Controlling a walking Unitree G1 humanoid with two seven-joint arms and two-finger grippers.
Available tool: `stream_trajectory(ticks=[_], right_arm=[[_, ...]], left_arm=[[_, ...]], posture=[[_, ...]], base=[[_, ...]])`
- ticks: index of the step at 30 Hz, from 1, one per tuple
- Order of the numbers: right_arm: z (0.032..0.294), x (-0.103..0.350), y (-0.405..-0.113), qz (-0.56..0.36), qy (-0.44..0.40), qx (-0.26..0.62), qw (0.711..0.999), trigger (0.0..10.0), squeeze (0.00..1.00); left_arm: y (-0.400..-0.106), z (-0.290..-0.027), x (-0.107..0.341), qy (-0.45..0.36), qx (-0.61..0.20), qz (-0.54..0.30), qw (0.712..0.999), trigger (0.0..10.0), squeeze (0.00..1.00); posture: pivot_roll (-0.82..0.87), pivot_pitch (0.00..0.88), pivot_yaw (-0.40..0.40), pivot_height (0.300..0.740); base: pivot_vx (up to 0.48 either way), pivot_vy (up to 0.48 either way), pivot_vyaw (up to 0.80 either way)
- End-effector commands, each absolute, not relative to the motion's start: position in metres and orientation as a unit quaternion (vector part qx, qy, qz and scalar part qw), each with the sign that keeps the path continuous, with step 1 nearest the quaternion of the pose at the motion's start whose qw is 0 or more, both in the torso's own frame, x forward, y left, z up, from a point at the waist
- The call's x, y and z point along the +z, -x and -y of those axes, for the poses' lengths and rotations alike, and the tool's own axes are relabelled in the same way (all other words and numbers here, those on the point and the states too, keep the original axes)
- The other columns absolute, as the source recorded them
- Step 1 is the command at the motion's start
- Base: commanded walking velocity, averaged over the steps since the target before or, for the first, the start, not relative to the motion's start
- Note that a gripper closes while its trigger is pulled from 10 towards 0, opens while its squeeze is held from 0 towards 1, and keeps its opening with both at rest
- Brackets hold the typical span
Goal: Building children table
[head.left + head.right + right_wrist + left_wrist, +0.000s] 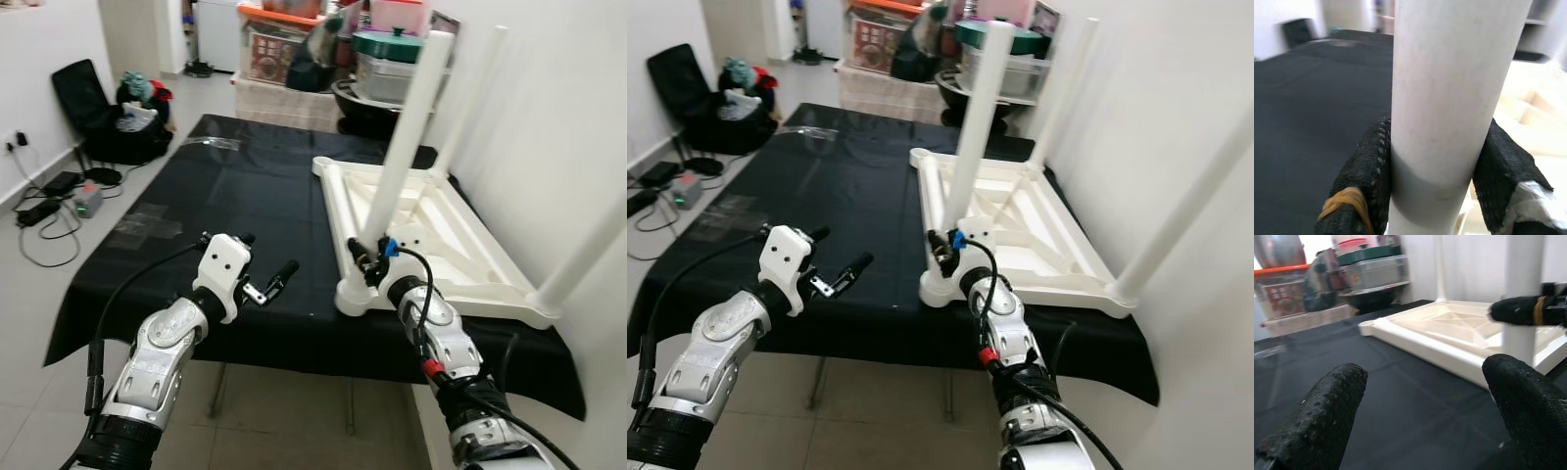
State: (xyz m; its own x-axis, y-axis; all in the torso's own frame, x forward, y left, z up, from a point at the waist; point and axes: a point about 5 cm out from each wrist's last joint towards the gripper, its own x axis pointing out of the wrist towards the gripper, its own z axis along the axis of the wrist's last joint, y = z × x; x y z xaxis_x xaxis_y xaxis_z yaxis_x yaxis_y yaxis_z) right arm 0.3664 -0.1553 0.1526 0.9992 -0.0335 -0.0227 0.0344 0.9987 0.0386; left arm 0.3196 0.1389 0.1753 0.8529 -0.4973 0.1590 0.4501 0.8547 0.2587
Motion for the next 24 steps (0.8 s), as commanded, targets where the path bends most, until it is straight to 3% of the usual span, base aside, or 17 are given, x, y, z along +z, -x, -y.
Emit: stream_trajectory(ticks=[1,5,11,12,13,15,16,21,22,24], right_arm=[[0.186,0.125,-0.347,-0.079,-0.032,-0.173,0.981,0.0,0.00],[0.188,0.126,-0.324,-0.082,-0.046,-0.266,0.959,0.0,0.00],[0.178,0.136,-0.321,-0.068,-0.057,-0.273,0.958,0.0,0.00],[0.171,0.141,-0.324,-0.061,-0.060,-0.264,0.961,2.0,0.00],[0.166,0.146,-0.327,-0.048,-0.073,-0.248,0.965,10.0,0.00],[0.162,0.149,-0.328,-0.042,-0.081,-0.242,0.966,10.0,0.00],[0.165,0.155,-0.329,-0.029,-0.074,-0.243,0.967,10.0,1.00],[0.171,0.162,-0.329,-0.023,-0.068,-0.244,0.967,10.0,1.00],[0.175,0.167,-0.331,-0.016,-0.066,-0.234,0.970,10.0,0.00],[0.179,0.170,-0.333,-0.012,-0.063,-0.228,0.972,10.0,0.00]], left_arm=[[-0.322,-0.135,0.175,-0.110,-0.251,0.107,0.956,10.0,0.00],[-0.322,-0.131,0.176,-0.108,-0.254,0.108,0.955,10.0,0.00],[-0.324,-0.134,0.177,-0.112,-0.247,0.106,0.957,10.0,0.00],[-0.325,-0.136,0.177,-0.113,-0.243,0.106,0.957,10.0,0.00],[-0.326,-0.137,0.177,-0.114,-0.240,0.106,0.958,10.0,0.00],[-0.326,-0.137,0.176,-0.114,-0.238,0.106,0.959,10.0,0.00],[-0.326,-0.137,0.175,-0.111,-0.235,0.106,0.960,10.0,0.00],[-0.324,-0.136,0.175,-0.109,-0.235,0.106,0.960,10.0,0.00],[-0.324,-0.137,0.175,-0.109,-0.233,0.106,0.960,10.0,0.00],[-0.325,-0.138,0.175,-0.110,-0.232,0.105,0.961,10.0,0.00]], posture=[[0.11,0.000,-0.129,0.740],[0.11,0.000,-0.127,0.740],[0.11,0.000,-0.125,0.740],[0.11,0.000,-0.131,0.740],[0.11,0.000,-0.133,0.740],[0.11,0.000,-0.133,0.740],[0.11,0.000,-0.137,0.740],[0.11,0.000,-0.138,0.740],[0.12,0.000,-0.139,0.740],[0.11,0.000,-0.137,0.740]], base=[[0.000,0.000,0.00],[0.000,0.000,0.00],[0.000,0.000,0.00],[0.000,0.000,0.00],[0.000,0.000,0.00],[0.000,0.000,0.00],[0.000,0.000,0.00],[0.000,0.000,0.00],[0.000,0.000,0.00],[0.000,0.000,0.00]])
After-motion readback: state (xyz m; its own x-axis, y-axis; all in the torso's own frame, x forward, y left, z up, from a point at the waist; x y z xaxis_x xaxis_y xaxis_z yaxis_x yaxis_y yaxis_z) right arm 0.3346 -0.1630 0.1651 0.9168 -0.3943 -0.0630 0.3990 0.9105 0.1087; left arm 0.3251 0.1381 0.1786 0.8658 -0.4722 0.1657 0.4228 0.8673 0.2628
